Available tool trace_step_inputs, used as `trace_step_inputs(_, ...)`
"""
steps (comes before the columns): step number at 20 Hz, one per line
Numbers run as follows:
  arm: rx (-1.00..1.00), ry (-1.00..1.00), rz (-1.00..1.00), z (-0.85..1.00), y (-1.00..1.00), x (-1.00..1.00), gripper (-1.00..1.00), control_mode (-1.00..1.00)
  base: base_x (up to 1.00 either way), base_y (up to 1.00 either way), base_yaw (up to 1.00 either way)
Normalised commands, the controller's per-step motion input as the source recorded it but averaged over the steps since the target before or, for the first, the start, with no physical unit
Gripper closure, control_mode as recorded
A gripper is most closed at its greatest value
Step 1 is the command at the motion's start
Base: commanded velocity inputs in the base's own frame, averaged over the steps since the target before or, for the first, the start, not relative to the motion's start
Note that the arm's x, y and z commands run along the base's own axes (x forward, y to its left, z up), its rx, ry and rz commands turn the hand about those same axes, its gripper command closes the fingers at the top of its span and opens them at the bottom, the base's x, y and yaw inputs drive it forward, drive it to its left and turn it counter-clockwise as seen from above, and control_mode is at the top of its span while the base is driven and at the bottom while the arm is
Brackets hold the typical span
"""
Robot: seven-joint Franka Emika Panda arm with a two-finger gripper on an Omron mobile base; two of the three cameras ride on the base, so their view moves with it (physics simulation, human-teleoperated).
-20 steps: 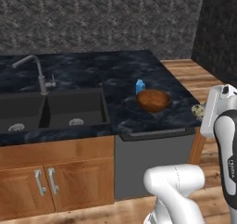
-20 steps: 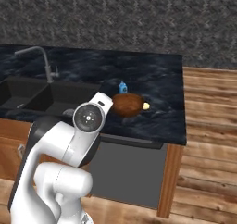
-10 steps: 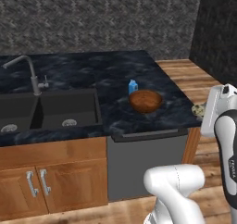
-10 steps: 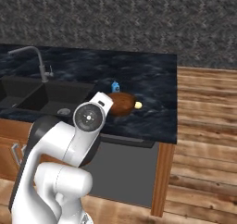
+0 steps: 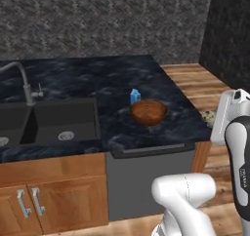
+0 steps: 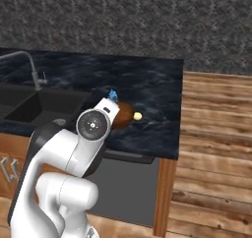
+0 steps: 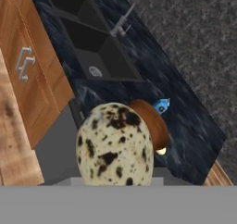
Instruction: Gather the eggs and milk located in the vicinity of the sink area and place them right next to the bowl.
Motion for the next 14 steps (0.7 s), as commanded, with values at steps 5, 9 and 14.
trace_step_inputs(5,0.0,0.0,0.0,0.0,0.0,0.0,1.0,1.0,0.37,-0.47,0.0)
trace_step_inputs(9,0.0,0.0,0.0,0.0,0.0,0.0,1.0,1.0,0.38,-0.13,0.0)
trace_step_inputs(14,0.0,0.0,0.0,0.0,0.0,0.0,1.0,1.0,0.44,0.0,0.0)
